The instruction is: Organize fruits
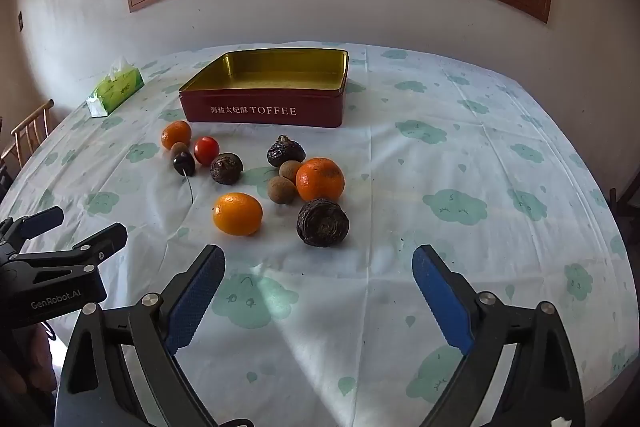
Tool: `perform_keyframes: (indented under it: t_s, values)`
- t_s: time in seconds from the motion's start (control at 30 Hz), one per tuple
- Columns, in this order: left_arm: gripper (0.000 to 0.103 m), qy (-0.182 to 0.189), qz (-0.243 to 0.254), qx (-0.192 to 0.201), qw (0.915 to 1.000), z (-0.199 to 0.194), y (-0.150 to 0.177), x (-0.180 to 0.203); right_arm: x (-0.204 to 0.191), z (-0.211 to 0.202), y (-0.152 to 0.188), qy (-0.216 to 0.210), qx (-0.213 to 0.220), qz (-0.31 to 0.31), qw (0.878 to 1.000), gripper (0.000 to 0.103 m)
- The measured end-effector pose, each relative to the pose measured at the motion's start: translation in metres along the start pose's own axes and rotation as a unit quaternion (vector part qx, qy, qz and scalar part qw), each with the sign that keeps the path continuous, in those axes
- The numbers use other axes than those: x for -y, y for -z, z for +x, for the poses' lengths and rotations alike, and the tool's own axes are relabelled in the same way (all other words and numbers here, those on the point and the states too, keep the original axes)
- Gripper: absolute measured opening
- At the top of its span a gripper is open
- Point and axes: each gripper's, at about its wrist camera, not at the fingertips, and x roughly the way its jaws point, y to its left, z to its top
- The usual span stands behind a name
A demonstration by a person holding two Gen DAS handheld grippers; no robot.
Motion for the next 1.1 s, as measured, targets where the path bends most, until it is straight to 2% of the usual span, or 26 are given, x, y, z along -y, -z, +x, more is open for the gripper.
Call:
perform_keyframes:
  t_s: [0.27, 1.1]
  values:
    - [0.102, 0.011, 0.008, -0.005, 0.9999, 0.004, 0.002, 0.008, -0.001, 0.001, 0.004, -0.018, -0.013, 0.013, 1.0, 0.082]
    - [0.102, 0.015, 0.026, -0.009, 0.9995, -0.001, 0.008, 0.016, 0.003, 0.005, 0.012, -0.017, -0.028, 0.017, 0.999, 0.081]
